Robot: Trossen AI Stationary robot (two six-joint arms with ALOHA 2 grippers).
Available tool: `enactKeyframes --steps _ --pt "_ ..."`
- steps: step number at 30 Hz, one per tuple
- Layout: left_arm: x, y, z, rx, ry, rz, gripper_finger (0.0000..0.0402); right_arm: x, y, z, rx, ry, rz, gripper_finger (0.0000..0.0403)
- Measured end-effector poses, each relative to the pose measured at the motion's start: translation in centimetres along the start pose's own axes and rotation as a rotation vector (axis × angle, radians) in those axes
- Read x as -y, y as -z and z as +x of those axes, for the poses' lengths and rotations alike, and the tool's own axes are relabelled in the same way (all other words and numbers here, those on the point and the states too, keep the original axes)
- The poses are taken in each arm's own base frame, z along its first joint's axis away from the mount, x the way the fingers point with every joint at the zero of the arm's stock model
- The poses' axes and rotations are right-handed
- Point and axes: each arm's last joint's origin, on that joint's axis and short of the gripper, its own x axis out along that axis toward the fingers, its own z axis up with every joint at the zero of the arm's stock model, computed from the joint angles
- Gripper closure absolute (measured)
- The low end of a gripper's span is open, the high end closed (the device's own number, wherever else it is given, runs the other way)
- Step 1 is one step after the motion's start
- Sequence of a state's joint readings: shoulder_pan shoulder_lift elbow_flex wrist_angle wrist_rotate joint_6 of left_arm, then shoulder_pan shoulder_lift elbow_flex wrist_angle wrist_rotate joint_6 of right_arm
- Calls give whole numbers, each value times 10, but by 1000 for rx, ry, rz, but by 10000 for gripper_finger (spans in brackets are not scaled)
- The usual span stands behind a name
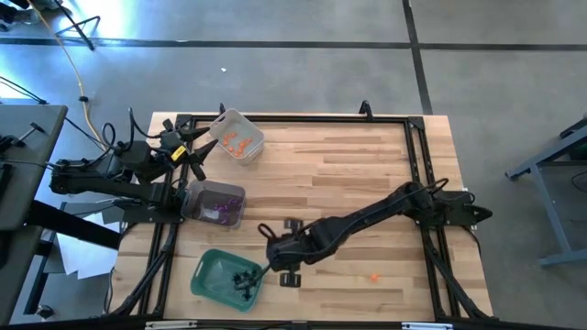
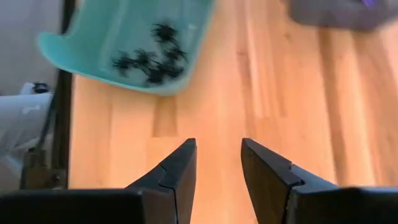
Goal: Sort Halloween decoration
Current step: Put the orange spider into the gray bin
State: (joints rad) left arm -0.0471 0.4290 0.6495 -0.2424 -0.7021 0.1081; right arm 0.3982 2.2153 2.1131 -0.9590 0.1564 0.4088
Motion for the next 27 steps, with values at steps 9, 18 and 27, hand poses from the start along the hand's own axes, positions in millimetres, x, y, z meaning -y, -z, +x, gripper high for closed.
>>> enactKeyframes --steps 9,18,27 --pt "0 0 0 0 0 0 216 6 5 -15 -61 30 52 281" --pt "0 0 0 0 0 0 216 29 -10 -7 -45 -82 55 281" --pt "0 0 0 0 0 0 216 59 18 27 -47 -206 192 281"
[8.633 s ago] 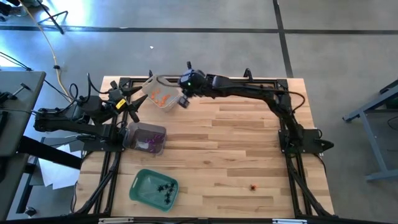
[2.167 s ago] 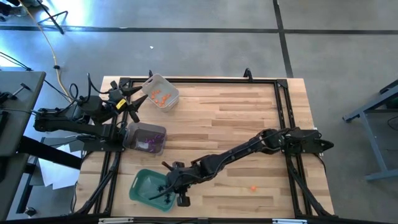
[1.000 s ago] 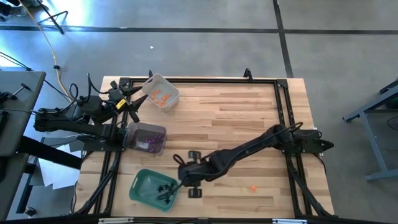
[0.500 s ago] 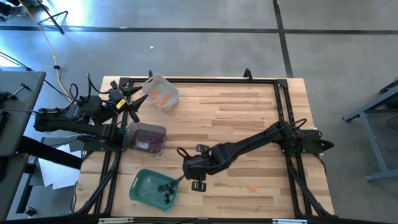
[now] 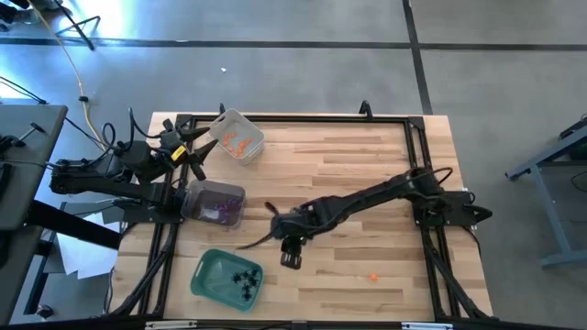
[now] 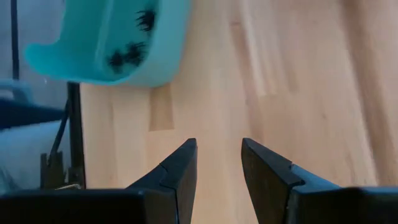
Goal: Sort Halloween decoration
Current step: Put the orange spider into the gray bin
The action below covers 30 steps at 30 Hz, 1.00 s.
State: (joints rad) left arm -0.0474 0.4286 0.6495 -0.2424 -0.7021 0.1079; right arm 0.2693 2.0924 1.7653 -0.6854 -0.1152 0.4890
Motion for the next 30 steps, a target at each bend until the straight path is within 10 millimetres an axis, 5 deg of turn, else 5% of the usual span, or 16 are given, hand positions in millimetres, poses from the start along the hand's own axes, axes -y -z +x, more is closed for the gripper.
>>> enactKeyframes --steps 7,19,24,30 --pt "0 0 0 0 0 0 216 20 67 -22 92 34 233 281" --pt "0 0 0 0 0 0 216 5 218 -51 74 126 641 281" --pt "0 0 0 0 0 0 216 0 255 -48 3 175 739 281" --pt "0 0 0 -1 0 1 216 -6 277 -44 -55 196 792 281"
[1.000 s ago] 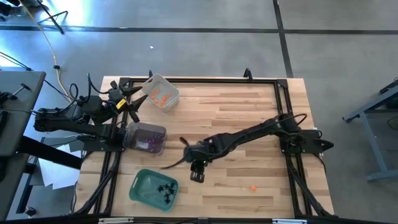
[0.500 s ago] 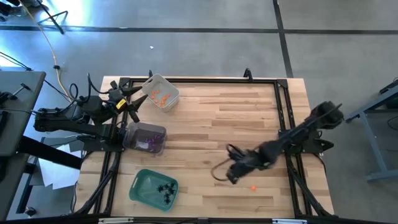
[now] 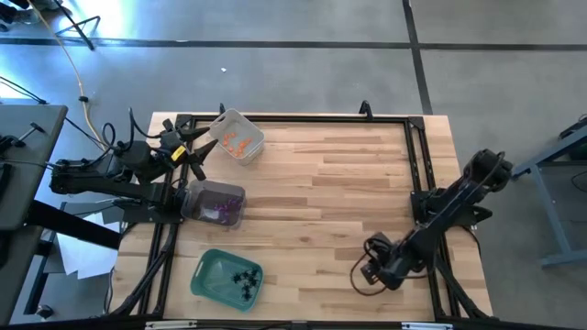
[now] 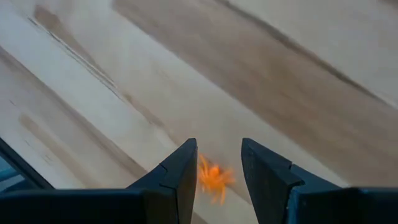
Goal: Sort Halloween decoration
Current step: Put the orange spider into the gray bin
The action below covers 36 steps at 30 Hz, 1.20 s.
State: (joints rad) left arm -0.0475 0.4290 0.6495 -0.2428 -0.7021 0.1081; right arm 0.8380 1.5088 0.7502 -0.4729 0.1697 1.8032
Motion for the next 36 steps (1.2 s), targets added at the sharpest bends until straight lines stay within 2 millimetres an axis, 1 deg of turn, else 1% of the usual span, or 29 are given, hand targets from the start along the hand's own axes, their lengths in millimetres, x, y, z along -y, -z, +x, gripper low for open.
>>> enactKeyframes --steps 7,11,16,22,25,31,32,36 --pt "0 0 0 0 0 0 216 2 18 10 -75 20 -11 281" --pt "0 0 0 0 0 0 216 1 23 16 -87 13 -21 281" --pt "0 0 0 0 0 0 216 0 25 20 -75 8 -20 281" --pt "0 0 0 0 0 0 216 -1 25 21 -57 -5 -35 284" --pt "0 0 0 0 0 0 216 0 25 21 -55 -5 -39 303" --pt "0 0 0 0 0 0 216 -1 25 22 -48 -11 -46 385" --pt "0 0 0 0 0 0 216 -1 25 22 -48 -14 -52 393" --pt "0 0 0 0 0 0 216 -2 25 22 -39 -23 -60 394"
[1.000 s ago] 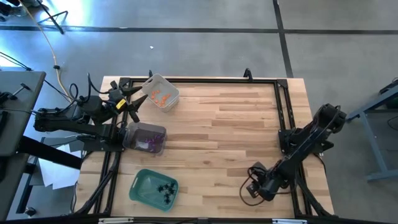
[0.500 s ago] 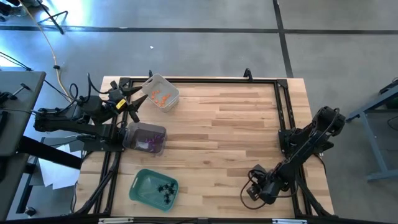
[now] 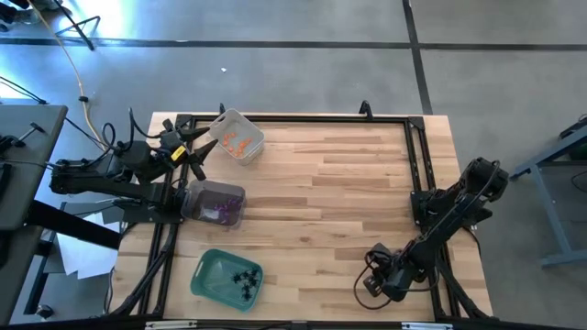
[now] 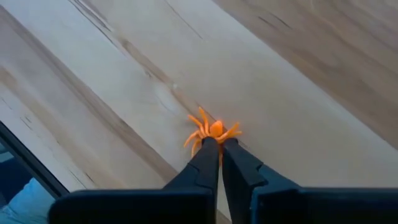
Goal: Sort Halloween decoration
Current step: Put the orange spider into the gray bin
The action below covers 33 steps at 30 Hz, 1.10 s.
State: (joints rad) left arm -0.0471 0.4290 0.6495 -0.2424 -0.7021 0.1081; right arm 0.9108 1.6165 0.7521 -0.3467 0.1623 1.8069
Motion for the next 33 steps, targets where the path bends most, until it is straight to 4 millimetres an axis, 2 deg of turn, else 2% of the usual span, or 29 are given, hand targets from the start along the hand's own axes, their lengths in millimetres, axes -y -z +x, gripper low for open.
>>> enactKeyframes --steps 9,14,24,33 --pt "0 0 0 0 0 0 216 -2 -1 0 33 -21 -25 402" --pt "0 0 0 0 0 0 216 -8 -1 -7 53 18 -58 403" --pt "0 0 0 0 0 0 216 -28 -3 -41 103 131 -116 403" --pt "0 0 0 0 0 0 216 -52 -8 -83 252 194 -177 403"
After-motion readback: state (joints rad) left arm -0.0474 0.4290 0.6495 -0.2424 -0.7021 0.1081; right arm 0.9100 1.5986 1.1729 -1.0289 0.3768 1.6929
